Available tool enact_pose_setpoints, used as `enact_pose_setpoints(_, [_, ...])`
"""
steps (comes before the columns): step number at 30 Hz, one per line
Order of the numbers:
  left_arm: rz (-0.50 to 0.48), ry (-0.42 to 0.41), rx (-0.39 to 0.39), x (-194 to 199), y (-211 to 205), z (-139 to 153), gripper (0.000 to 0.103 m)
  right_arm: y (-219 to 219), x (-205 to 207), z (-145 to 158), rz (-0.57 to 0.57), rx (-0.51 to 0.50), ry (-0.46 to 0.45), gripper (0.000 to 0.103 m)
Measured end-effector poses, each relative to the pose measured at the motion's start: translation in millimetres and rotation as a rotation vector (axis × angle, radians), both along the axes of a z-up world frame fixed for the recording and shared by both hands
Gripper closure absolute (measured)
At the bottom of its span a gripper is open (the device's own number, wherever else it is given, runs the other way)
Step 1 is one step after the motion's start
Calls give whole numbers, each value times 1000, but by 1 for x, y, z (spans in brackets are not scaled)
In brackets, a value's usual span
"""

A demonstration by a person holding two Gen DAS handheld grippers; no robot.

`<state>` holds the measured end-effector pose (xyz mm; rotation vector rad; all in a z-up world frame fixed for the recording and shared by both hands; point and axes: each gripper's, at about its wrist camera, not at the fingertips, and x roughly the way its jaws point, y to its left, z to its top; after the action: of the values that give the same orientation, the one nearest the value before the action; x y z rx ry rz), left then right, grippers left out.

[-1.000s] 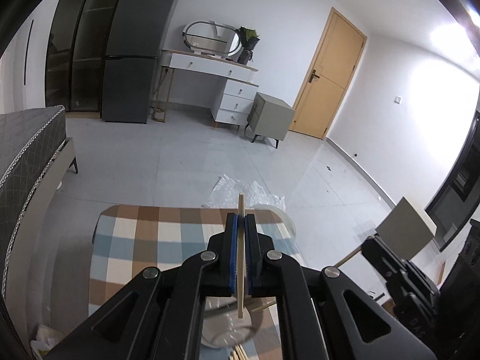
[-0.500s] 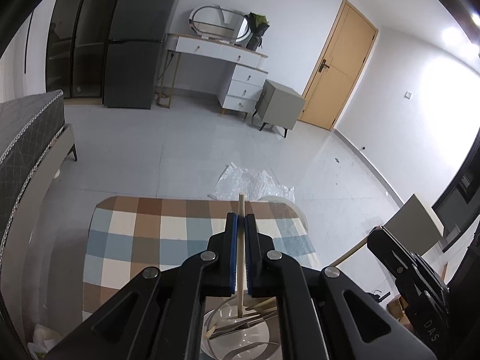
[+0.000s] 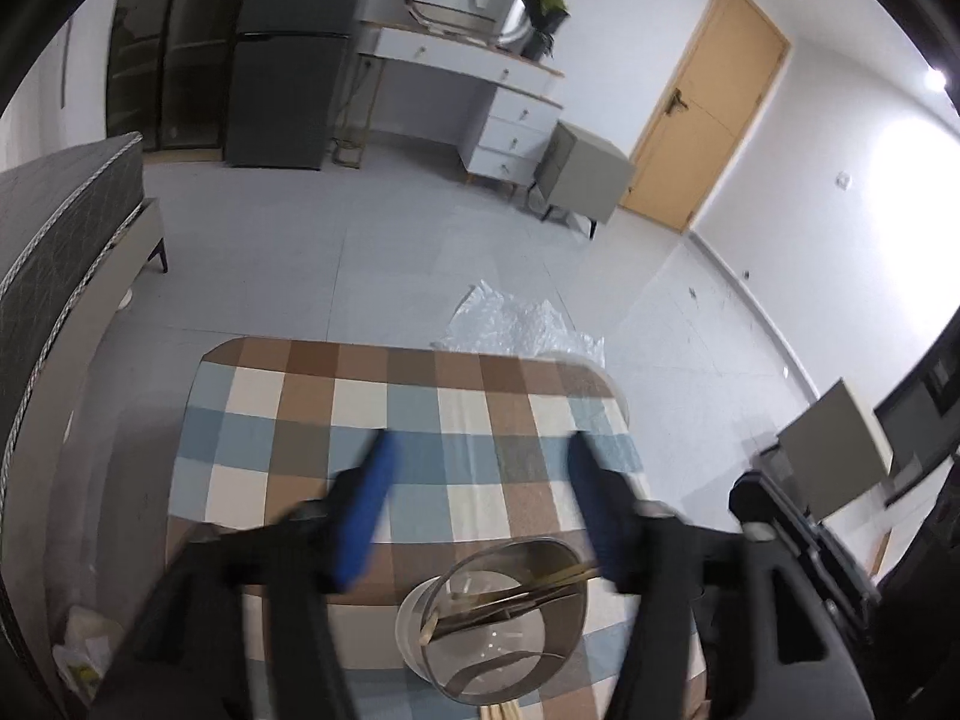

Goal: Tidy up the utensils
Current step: 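Open both grippers to release the chopsticks into the holder and withdraw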

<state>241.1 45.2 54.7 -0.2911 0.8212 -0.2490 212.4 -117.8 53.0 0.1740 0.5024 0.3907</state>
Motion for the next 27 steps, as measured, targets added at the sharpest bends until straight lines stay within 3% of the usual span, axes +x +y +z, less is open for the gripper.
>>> enact_pose_setpoints(6, [36,-71,88,-23,-3,19,25,-16,-17,6,-42,13,0,62])
enact_pose_setpoints(8, [66,-93,108,-32,-1,25,25,-21,-24,9,-55,19,-9,51])
enact_pose_setpoints(11, [130,-124,150,-47,2,31,25,-27,-36,15,-67,28,-22,47])
enact_pose_setpoints(18, [164,-186,240,-77,1,32,25,-36,-63,21,-83,33,-53,17])
enact_pose_setpoints(23, [161,-238,185,-96,5,23,25,-38,-78,19,-81,30,-63,6])
enact_pose_setpoints(27, [142,-167,183,-101,4,8,25,-40,-92,15,-60,38,-78,0])
